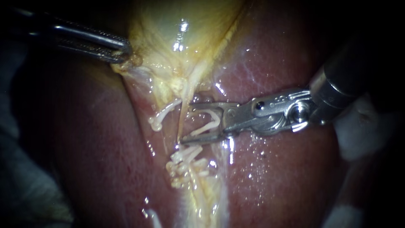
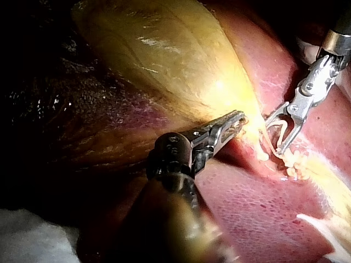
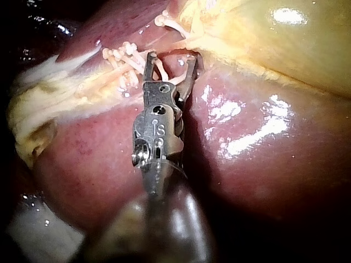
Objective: Clipping third clip right tube
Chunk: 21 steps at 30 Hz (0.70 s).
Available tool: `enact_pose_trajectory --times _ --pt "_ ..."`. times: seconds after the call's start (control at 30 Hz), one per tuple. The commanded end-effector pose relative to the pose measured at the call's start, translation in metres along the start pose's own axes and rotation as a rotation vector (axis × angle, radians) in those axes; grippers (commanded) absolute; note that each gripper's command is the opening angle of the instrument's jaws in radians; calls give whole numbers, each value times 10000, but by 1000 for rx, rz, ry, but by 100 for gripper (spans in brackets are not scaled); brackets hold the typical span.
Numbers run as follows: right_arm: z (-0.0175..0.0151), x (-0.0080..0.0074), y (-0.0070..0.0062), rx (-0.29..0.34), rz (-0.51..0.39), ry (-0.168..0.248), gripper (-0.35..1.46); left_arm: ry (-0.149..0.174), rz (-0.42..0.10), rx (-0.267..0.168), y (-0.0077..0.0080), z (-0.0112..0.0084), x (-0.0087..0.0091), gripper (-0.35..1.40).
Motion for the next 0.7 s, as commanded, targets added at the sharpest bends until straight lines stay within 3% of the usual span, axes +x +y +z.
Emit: enact_pose_trajectory --times 0.03,0.5,0.7 --pt "0 0 0 0 0 0 47 0 0 0 0 0 0 -35" --pt "-29 11 -9 18 5 2 46 -1 2 -3 -4 -3 -2 -35" --pt "-42 14 -8 67 40 4 46 -1 2 -3 -5 -3 -2 -35"
